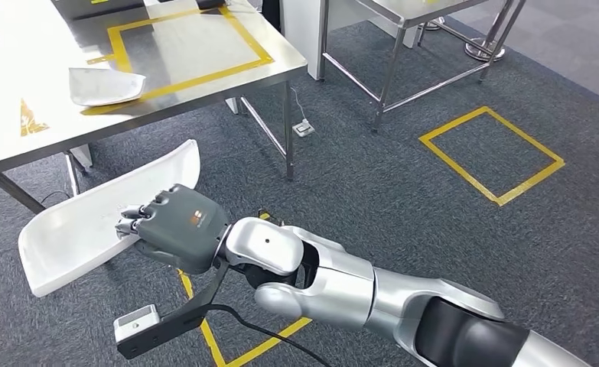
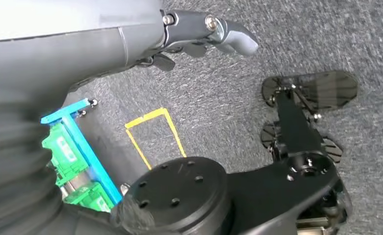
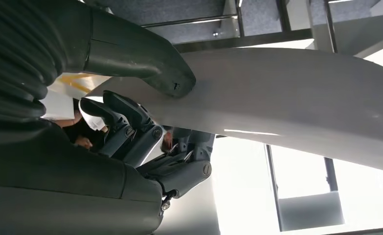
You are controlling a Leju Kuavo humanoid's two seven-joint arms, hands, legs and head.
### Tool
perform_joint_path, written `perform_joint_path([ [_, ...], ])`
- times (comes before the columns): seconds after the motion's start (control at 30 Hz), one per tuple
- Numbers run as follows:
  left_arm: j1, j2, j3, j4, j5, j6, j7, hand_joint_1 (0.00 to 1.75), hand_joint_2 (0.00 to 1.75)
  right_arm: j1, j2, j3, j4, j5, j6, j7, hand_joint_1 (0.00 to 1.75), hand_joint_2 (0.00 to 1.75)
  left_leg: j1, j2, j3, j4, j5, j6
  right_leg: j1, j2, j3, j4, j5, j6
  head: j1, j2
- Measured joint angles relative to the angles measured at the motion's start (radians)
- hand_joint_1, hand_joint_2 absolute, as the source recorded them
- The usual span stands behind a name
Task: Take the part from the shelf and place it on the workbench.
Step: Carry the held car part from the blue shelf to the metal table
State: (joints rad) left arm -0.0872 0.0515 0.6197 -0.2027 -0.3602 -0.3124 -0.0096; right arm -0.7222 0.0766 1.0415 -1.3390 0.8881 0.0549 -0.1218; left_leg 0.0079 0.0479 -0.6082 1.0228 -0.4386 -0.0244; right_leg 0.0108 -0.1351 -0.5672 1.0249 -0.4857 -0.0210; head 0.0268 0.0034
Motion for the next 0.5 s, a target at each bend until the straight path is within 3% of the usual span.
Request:
perform_joint_path([
  [0.07, 0.000, -0.001, 0.000, 0.001, -0.001, 0.000, 0.000, 0.00, 1.75, -0.004, 0.001, -0.005, -0.004, -0.001, -0.003, 0.000, 1.75, 1.75, 0.005, -0.023, -0.002, -0.003, 0.005, 0.012, -0.005, 0.035, -0.010, 0.029, -0.024, 0.012, 0.001, 0.000],
  [0.13, -0.004, -0.001, 0.000, 0.001, -0.001, 0.000, 0.000, 0.00, 1.75, -0.006, 0.001, -0.009, -0.007, -0.002, -0.009, 0.000, 1.75, 1.75, 0.009, -0.044, -0.005, -0.005, 0.010, 0.021, -0.012, 0.101, -0.056, 0.133, -0.082, 0.022, 0.003, 0.000],
  [0.2, -0.006, -0.001, 0.001, 0.001, -0.002, 0.000, 0.000, 0.00, 1.75, -0.005, -0.001, -0.012, -0.008, -0.008, -0.012, 0.001, 1.75, 1.75, 0.009, -0.064, -0.008, -0.004, 0.012, 0.024, -0.012, 0.127, -0.117, 0.260, -0.130, 0.025, 0.006, 0.000],
  [0.23, -0.004, -0.001, 0.001, 0.001, -0.002, 0.000, 0.001, 0.00, 1.75, -0.005, -0.002, -0.013, -0.008, -0.012, -0.012, 0.003, 1.75, 1.75, 0.009, -0.073, -0.010, -0.003, 0.012, 0.025, -0.012, 0.130, -0.133, 0.287, -0.131, 0.024, 0.006, 0.000],
  [0.27, -0.003, -0.001, 0.001, 0.001, -0.003, 0.000, 0.002, 0.00, 1.75, -0.005, -0.002, -0.014, -0.008, -0.015, -0.012, 0.007, 1.75, 1.75, 0.009, -0.082, -0.010, -0.002, 0.012, 0.024, -0.012, 0.130, -0.130, 0.275, -0.112, 0.022, 0.007, 0.000],
  [0.3, -0.002, -0.001, 0.001, 0.001, -0.003, 0.000, 0.003, 0.00, 1.75, -0.006, -0.001, -0.016, -0.008, -0.018, -0.012, 0.010, 1.75, 1.75, 0.009, -0.089, -0.010, 0.000, 0.012, 0.023, -0.012, 0.132, -0.108, 0.224, -0.078, 0.018, 0.008, 0.000],
  [0.37, -0.002, -0.001, 0.001, 0.001, -0.004, 0.000, 0.004, 0.00, 1.75, -0.011, 0.001, -0.020, -0.008, -0.020, -0.012, 0.013, 1.75, 1.75, 0.008, -0.100, -0.012, 0.003, 0.013, 0.018, -0.012, 0.140, -0.044, 0.086, -0.018, 0.010, 0.009, 0.000],
  [0.43, -0.001, -0.001, 0.001, 0.001, -0.004, 0.000, 0.004, 0.00, 1.75, -0.015, 0.005, -0.024, -0.008, -0.024, -0.014, 0.011, 1.75, 1.75, 0.005, -0.105, -0.016, 0.006, 0.012, 0.008, -0.011, 0.146, -0.015, 0.013, 0.002, 0.007, 0.009, 0.000],
  [0.5, -0.001, -0.001, 0.001, 0.001, -0.004, 0.000, 0.004, 0.00, 1.75, -0.016, 0.008, -0.025, -0.008, -0.027, -0.015, 0.010, 1.75, 1.75, 0.004, -0.105, -0.018, 0.004, 0.011, 0.012, -0.010, 0.146, -0.017, 0.007, 0.005, 0.008, 0.009, 0.000],
])
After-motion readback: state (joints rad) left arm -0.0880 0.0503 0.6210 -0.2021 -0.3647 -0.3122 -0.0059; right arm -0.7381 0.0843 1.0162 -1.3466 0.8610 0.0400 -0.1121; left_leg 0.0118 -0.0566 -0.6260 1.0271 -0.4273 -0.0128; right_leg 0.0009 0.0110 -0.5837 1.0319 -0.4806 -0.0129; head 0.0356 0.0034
